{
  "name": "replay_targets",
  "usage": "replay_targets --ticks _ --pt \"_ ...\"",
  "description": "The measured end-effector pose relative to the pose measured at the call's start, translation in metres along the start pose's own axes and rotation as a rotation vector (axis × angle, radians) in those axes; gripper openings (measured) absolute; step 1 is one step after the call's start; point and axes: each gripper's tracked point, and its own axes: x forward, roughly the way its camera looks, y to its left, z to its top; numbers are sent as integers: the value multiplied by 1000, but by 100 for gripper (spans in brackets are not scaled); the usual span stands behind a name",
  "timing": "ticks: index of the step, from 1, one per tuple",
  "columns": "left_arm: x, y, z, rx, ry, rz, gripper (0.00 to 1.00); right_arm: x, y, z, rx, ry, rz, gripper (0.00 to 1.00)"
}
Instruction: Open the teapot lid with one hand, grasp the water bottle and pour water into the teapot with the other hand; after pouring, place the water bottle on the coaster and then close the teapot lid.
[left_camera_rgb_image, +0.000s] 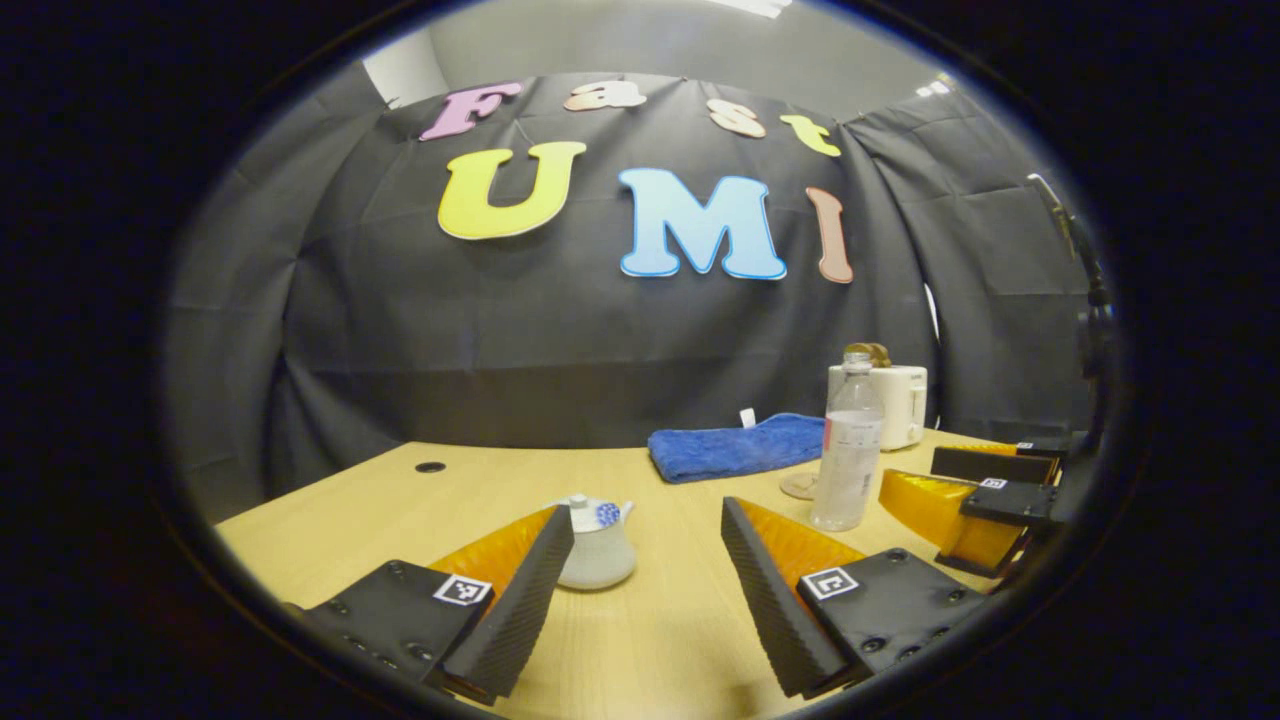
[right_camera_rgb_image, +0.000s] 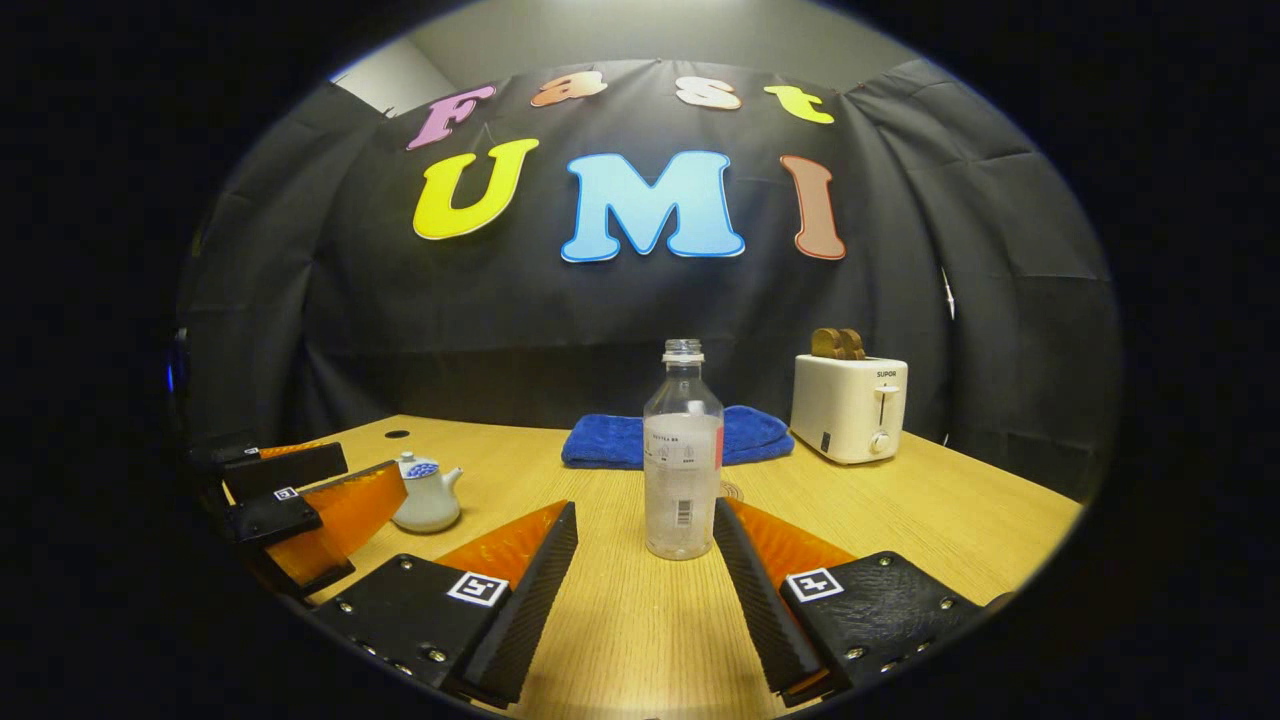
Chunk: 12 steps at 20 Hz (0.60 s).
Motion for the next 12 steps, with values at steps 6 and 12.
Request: replay_targets --ticks 6,12 --pt "37 15 9 57 -4 -27 100 30 -17 18 -6 34 -59 86" --pt "71 16 1 25 22 -75 100 56 -26 19 1 80 -92 86"
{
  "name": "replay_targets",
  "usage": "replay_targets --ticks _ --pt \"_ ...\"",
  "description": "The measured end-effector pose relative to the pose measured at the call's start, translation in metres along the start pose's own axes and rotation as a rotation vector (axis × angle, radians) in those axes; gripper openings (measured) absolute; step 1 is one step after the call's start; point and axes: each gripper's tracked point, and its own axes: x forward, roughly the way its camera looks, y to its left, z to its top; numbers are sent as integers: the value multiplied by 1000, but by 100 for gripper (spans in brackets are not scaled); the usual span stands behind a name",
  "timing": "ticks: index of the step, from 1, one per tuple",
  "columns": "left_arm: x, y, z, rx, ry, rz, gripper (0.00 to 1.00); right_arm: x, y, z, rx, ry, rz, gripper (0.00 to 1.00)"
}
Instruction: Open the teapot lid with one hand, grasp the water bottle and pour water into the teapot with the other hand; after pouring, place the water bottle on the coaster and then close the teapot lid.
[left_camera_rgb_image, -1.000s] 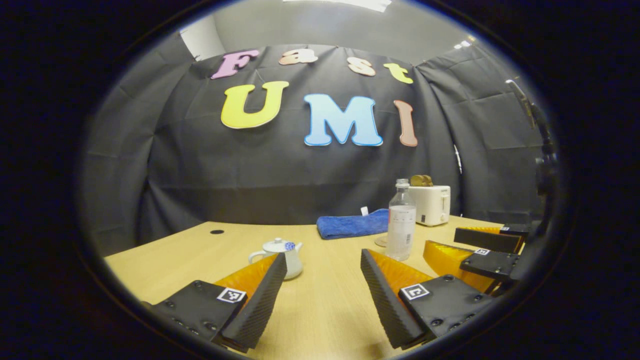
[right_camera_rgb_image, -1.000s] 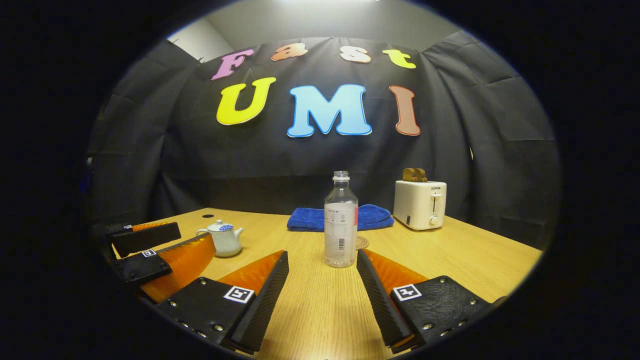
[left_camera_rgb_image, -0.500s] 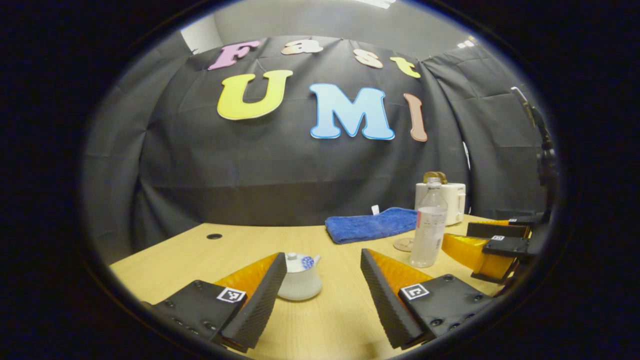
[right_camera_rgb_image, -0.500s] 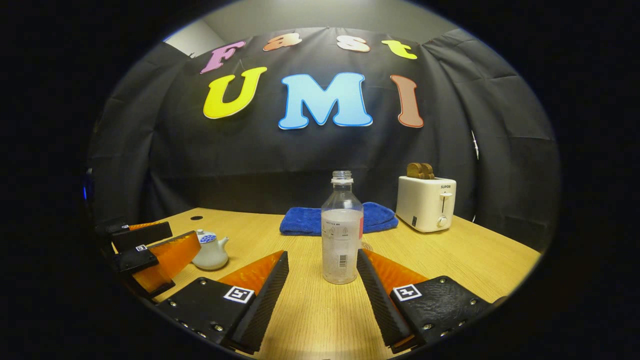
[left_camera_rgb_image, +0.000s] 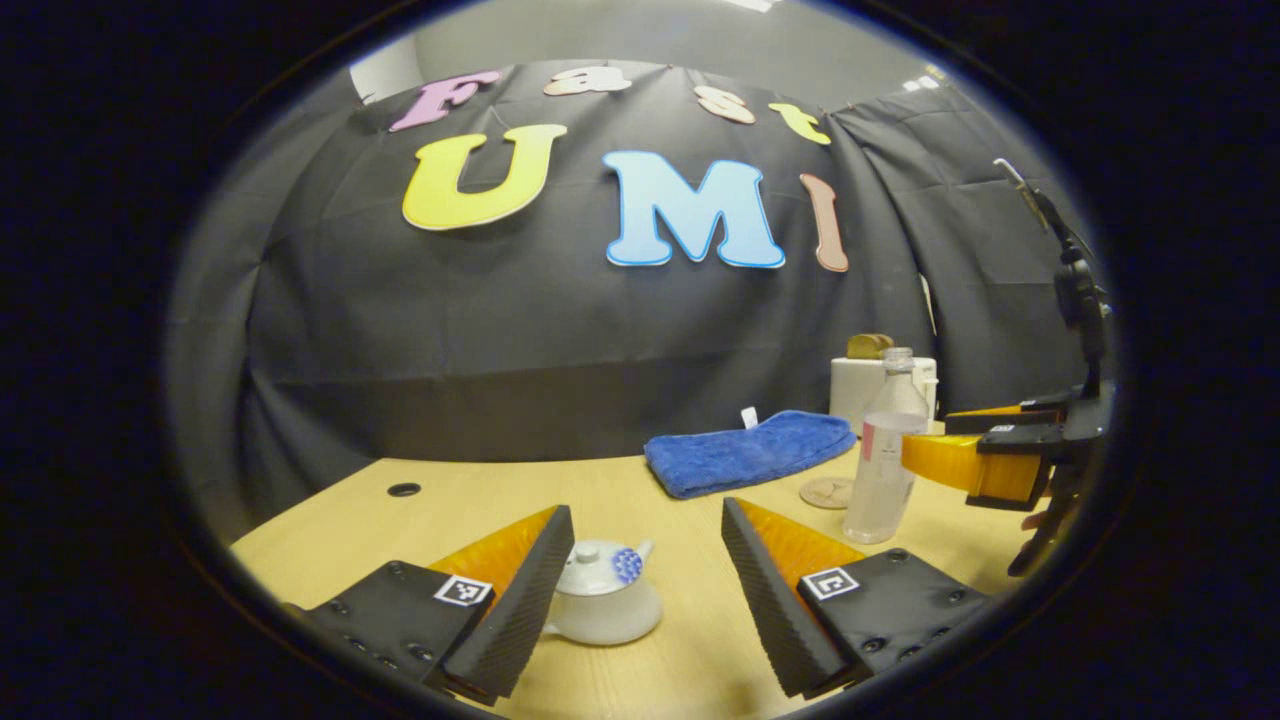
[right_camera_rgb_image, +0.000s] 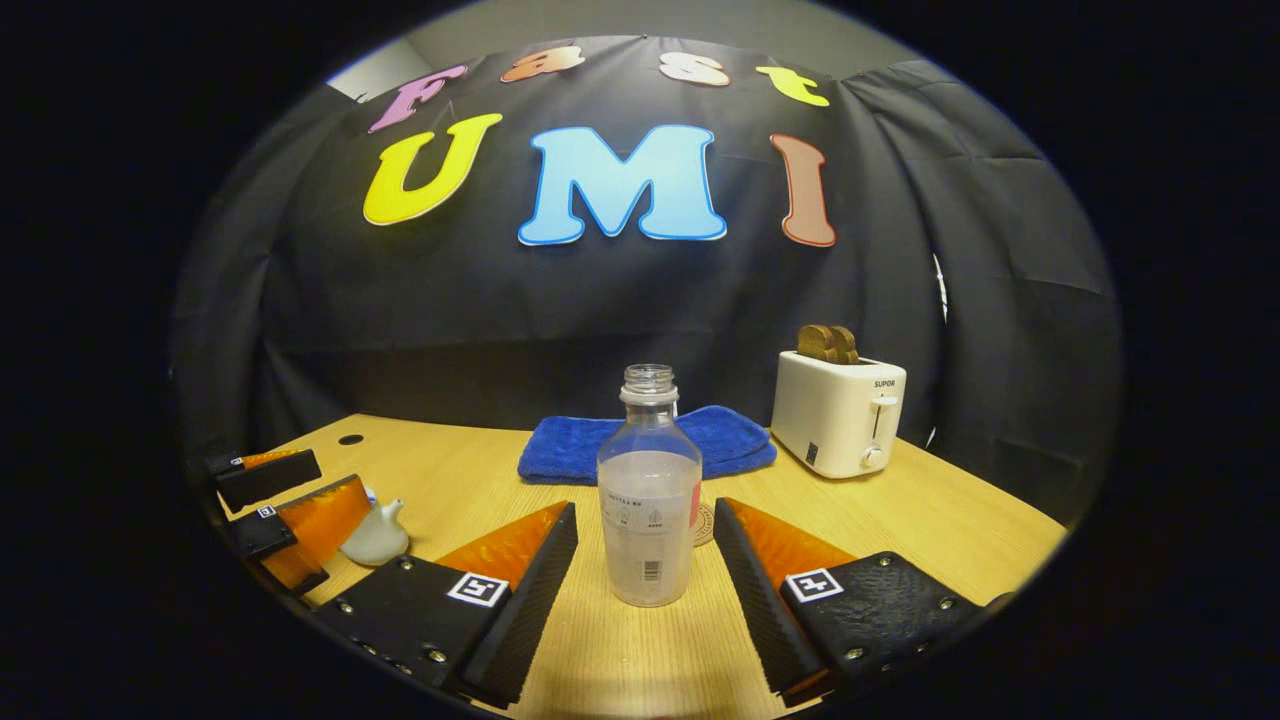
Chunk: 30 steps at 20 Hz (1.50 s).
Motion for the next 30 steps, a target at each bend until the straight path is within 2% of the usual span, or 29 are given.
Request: replay_targets --ticks 3,7,11,14,18,19,21,22,24,26,28,30 --pt "12 6 -5 -7 6 -4 100 15 -4 -10 17 42 -22 85" --pt "22 16 -11 -30 17 -13 100 37 3 -26 73 85 -7 86" --pt "29 21 -15 -16 19 -17 100 48 1 -36 41 83 -16 86" --pt "32 24 -20 -15 38 -19 92 52 -3 -35 30 67 -23 86" --pt "36 20 -27 0 72 -16 69 56 -3 -36 71 70 -11 86" --pt "35 18 -28 -1 73 -21 59 56 -2 -36 76 73 -11 86" --pt "33 20 -28 -5 74 -10 55 55 -2 -36 70 77 -16 86" --pt "32 29 -31 3 78 20 42 55 -1 -36 62 75 -17 86" --pt "34 28 -29 -17 80 21 16 55 1 -36 41 78 -14 86" --pt "33 27 -29 -12 87 19 24 55 4 -38 27 87 -11 86" --pt "32 27 -30 -8 93 25 24 60 2 -41 26 90 -13 85" --pt "33 31 -31 -16 81 38 25 56 3 -38 28 91 -12 77"
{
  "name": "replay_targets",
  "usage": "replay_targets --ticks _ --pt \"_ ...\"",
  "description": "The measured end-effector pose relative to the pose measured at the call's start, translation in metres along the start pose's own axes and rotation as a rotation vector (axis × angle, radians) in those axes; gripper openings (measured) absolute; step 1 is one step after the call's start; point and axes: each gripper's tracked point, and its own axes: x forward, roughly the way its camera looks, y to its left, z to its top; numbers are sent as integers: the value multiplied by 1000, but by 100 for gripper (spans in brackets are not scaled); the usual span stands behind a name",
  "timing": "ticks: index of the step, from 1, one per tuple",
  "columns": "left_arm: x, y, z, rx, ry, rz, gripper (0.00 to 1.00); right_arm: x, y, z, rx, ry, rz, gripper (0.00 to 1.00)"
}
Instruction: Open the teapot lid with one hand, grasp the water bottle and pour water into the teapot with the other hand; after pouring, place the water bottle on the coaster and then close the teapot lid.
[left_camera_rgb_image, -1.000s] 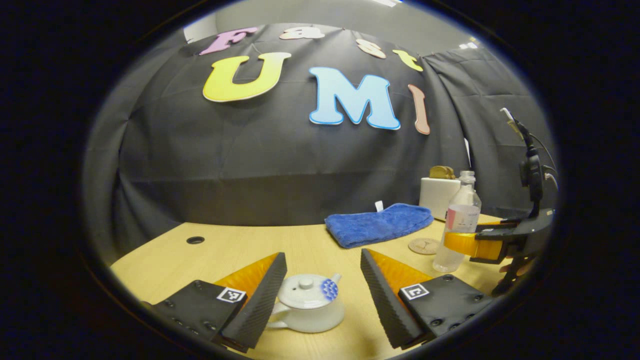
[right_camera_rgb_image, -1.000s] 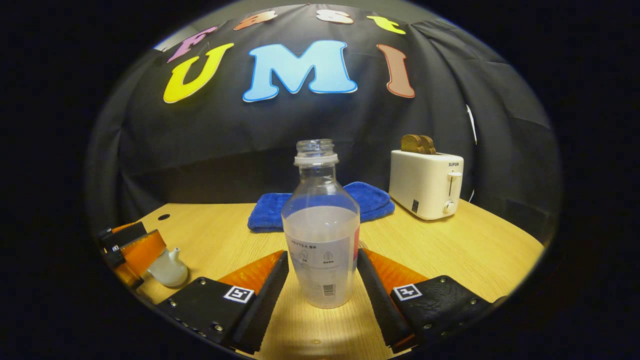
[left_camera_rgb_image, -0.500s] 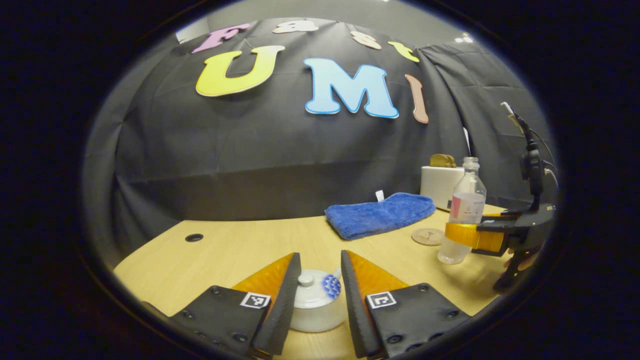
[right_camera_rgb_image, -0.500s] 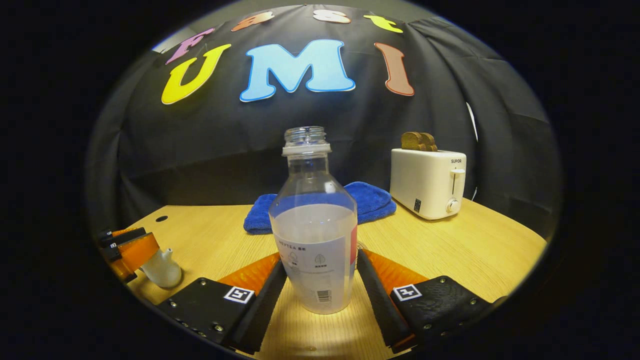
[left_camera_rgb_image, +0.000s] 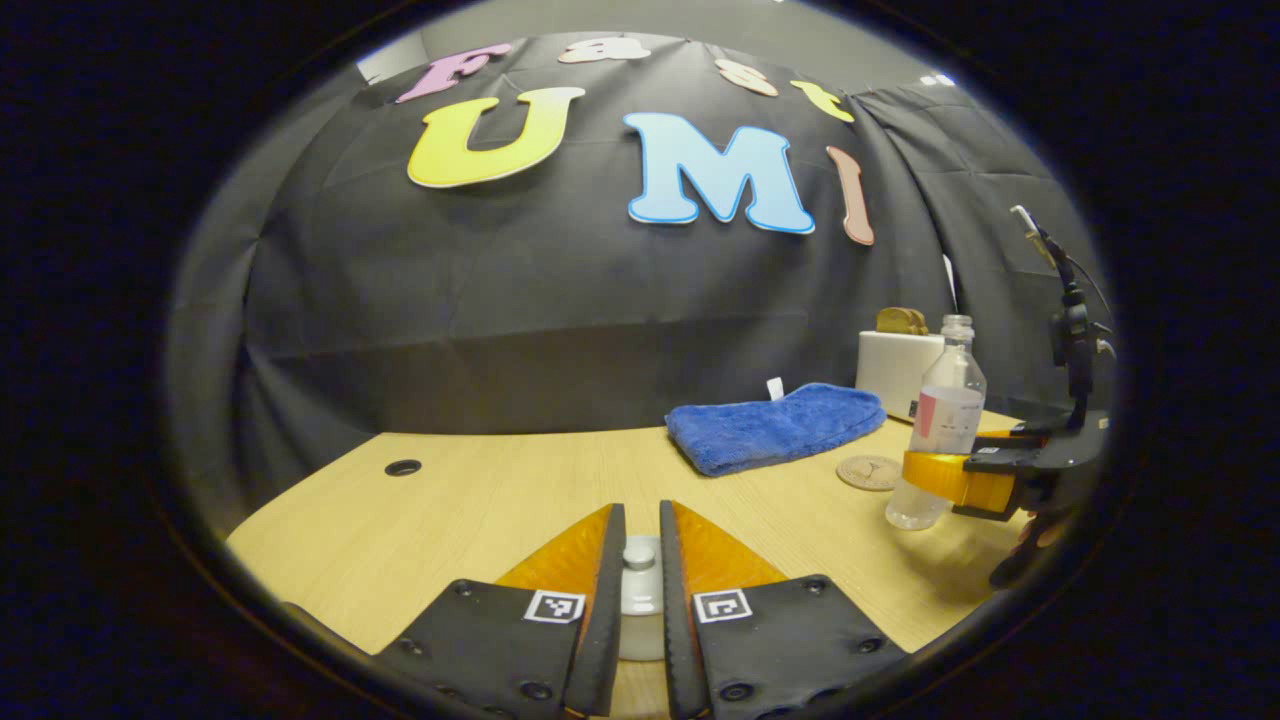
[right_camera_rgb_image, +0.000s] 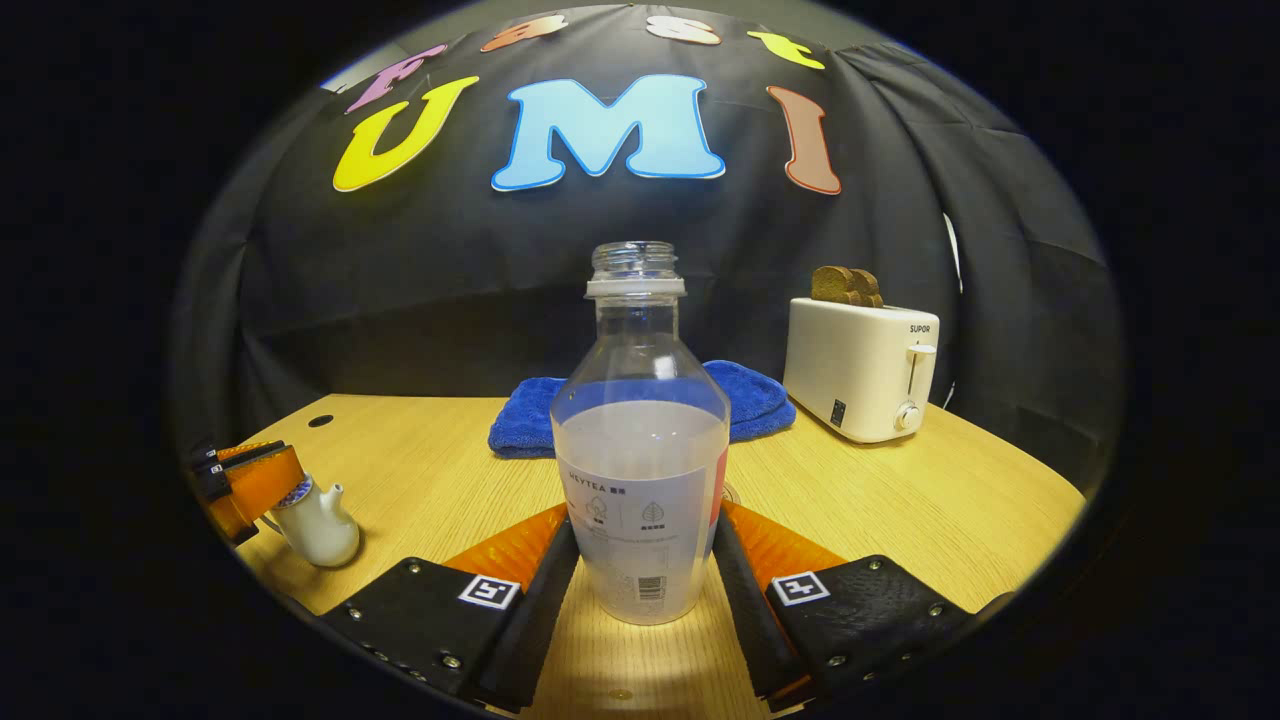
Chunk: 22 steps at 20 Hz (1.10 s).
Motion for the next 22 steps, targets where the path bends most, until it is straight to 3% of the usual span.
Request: replay_targets --ticks 1,2,3,15,22 --pt "0 0 2 -7 0 -4 25 -1 0 -1 -2 1 -1 76" --pt "0 -2 2 -13 -3 -9 16 0 0 0 -4 1 -3 76" --pt "-1 -2 0 -10 0 -7 15 -1 0 -1 -5 1 -3 76" --pt "-14 5 19 -94 -85 -8 16 -2 -2 -1 -9 2 -3 75" --pt "-27 33 33 -88 -149 58 15 -3 4 0 -32 -8 24 75"
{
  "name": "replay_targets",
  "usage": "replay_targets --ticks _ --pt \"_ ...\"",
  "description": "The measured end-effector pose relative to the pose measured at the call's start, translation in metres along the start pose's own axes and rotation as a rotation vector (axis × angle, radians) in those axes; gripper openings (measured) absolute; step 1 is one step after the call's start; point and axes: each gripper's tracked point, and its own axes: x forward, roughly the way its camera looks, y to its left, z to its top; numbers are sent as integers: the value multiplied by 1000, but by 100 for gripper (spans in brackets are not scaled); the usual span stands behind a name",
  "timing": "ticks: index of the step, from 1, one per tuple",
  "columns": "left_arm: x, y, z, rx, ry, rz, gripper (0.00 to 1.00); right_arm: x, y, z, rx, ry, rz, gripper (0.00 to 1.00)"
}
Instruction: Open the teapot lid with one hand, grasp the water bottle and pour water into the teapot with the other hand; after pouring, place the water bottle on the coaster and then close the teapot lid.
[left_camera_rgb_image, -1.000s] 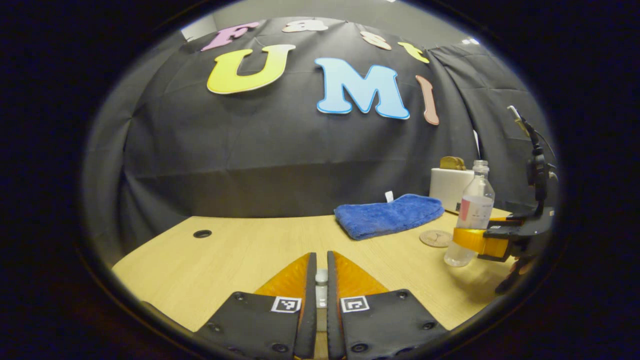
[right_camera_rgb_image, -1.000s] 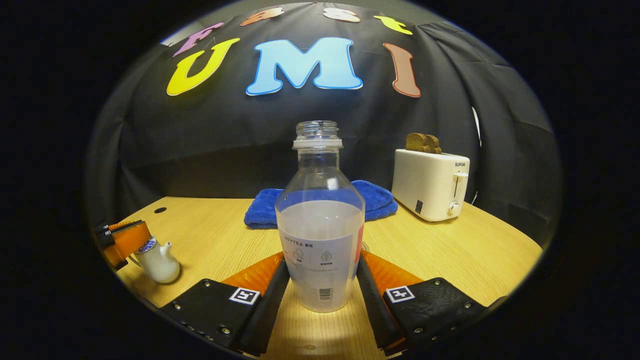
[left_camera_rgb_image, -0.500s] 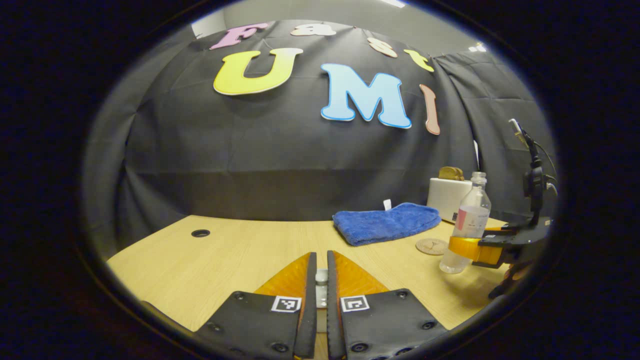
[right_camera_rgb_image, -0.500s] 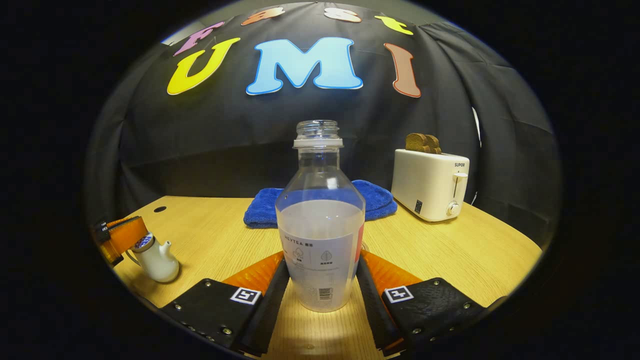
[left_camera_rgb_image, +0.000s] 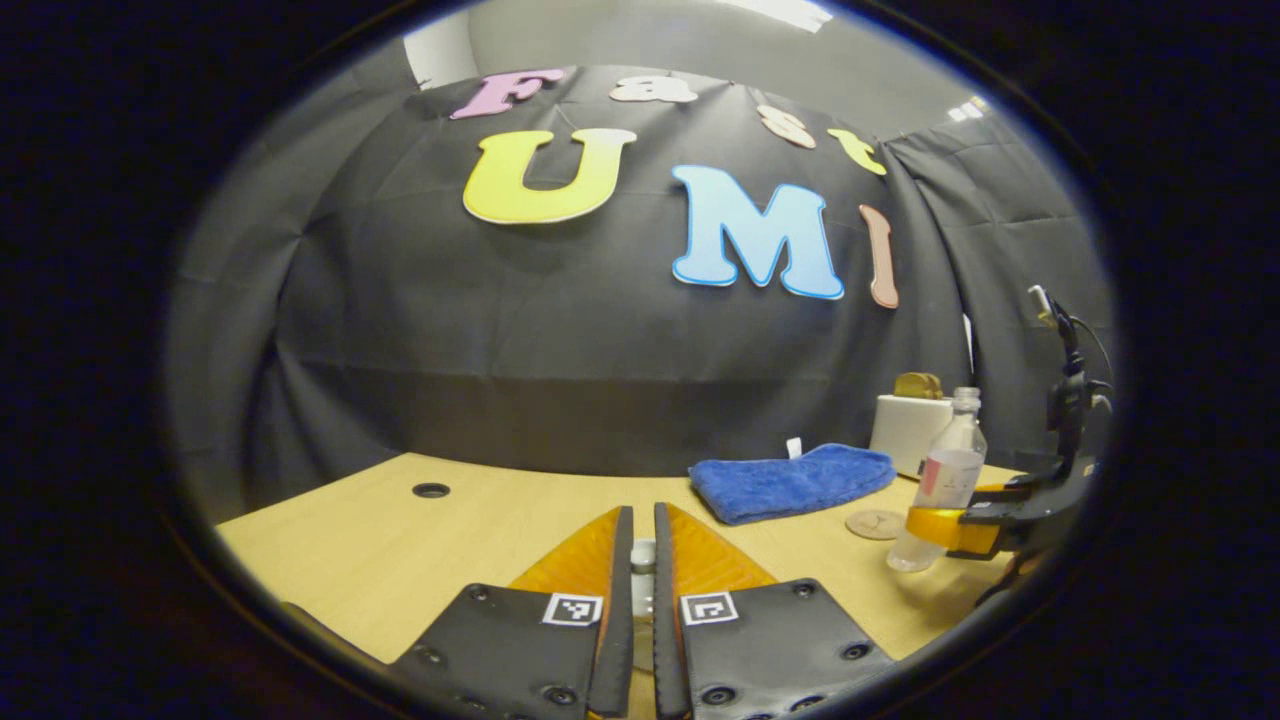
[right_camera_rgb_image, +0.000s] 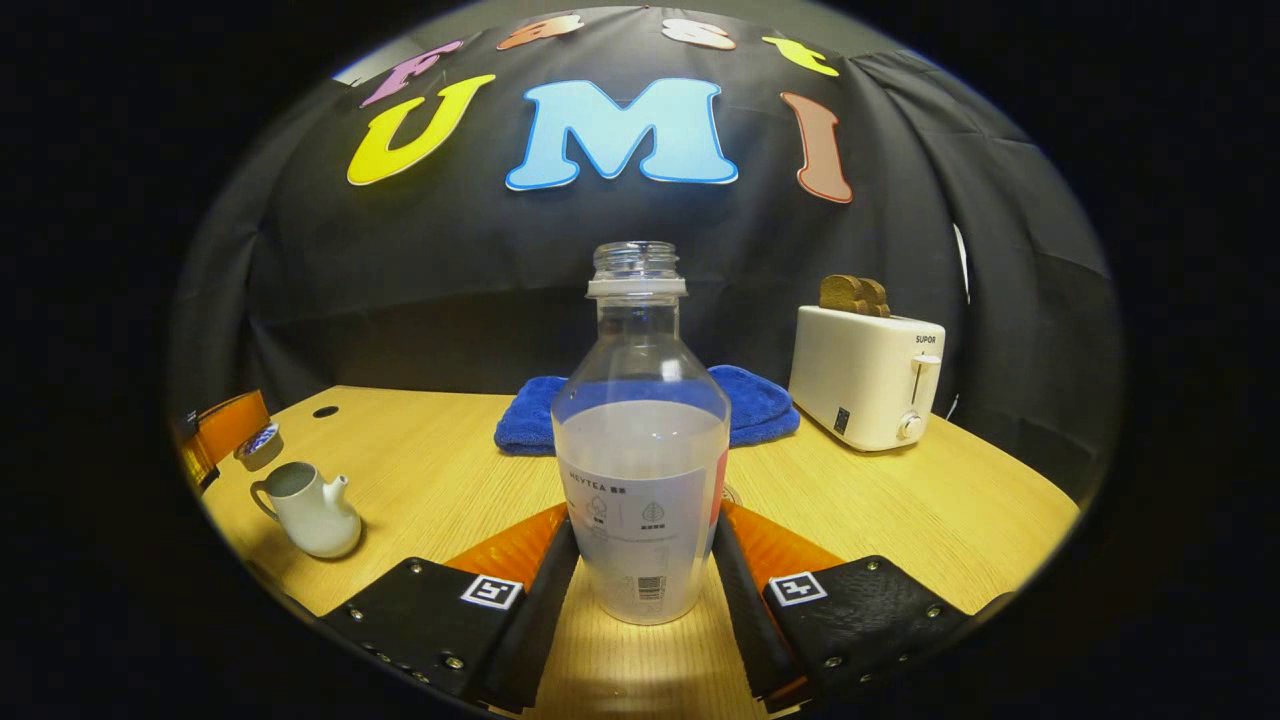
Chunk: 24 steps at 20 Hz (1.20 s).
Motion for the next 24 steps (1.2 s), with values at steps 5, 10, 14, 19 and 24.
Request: replay_targets --ticks 5,10,14,19,24 --pt "-1 25 -5 43 14 47 15 -5 5 1 -48 -12 10 75" --pt "5 48 -13 25 40 67 14 -10 19 8 -201 -55 -21 75" --pt "9 69 -17 2 51 86 14 -11 33 7 -356 -62 -54 75" --pt "11 76 -24 -22 67 82 15 -14 56 7 -567 -88 -88 75" --pt "12 79 -23 -50 62 59 15 -12 87 5 -788 -140 -93 74"
